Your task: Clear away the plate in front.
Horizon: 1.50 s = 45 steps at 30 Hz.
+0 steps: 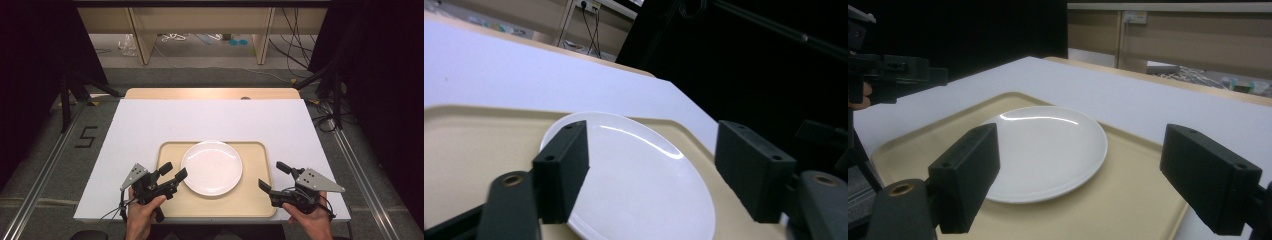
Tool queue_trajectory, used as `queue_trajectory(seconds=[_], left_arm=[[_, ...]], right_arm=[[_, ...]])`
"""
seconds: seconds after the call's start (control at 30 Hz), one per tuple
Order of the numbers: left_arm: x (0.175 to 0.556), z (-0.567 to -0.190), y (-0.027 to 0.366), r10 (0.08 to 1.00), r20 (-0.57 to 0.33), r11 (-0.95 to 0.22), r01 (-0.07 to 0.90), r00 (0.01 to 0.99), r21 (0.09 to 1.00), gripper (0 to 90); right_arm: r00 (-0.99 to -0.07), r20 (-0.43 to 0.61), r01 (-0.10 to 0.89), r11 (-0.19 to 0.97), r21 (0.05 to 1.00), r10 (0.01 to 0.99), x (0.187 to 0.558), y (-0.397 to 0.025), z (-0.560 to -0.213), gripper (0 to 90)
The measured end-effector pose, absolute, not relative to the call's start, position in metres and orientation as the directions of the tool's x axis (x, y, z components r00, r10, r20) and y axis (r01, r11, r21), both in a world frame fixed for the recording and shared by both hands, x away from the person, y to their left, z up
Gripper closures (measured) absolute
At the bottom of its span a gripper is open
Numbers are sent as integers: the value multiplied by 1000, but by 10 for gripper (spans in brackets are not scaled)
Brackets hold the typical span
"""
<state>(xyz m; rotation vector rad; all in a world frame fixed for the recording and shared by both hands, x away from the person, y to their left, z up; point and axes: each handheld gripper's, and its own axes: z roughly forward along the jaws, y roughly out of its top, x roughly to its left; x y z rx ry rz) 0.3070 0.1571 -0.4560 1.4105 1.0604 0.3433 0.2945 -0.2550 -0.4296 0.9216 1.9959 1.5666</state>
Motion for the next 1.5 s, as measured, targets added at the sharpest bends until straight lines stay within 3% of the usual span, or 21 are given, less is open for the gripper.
queue_trajectory(seconds=[0.07, 0.2, 0.43, 0.73, 1.5], left_arm=[[304, -453, 158, 770, -306, 124, 339, 560, 933, 145], [295, -444, 161, 777, -191, 43, 252, 600, 967, 152], [289, -435, 154, 767, -124, -30, 229, 629, 973, 152], [292, -438, 155, 784, -172, 36, 232, 597, 972, 153], [293, -439, 157, 796, -184, 53, 236, 577, 970, 152]], right_arm=[[-684, 62, 221, 126, 967, 727, 295, -254, -430, 171], [-679, 64, 226, 125, 966, 732, 290, -256, -429, 168], [-674, 70, 226, 115, 967, 736, 284, -258, -429, 165], [-669, 76, 214, 95, 972, 739, 281, -258, -431, 162], [-669, 71, 210, 96, 973, 740, 281, -258, -431, 161]])
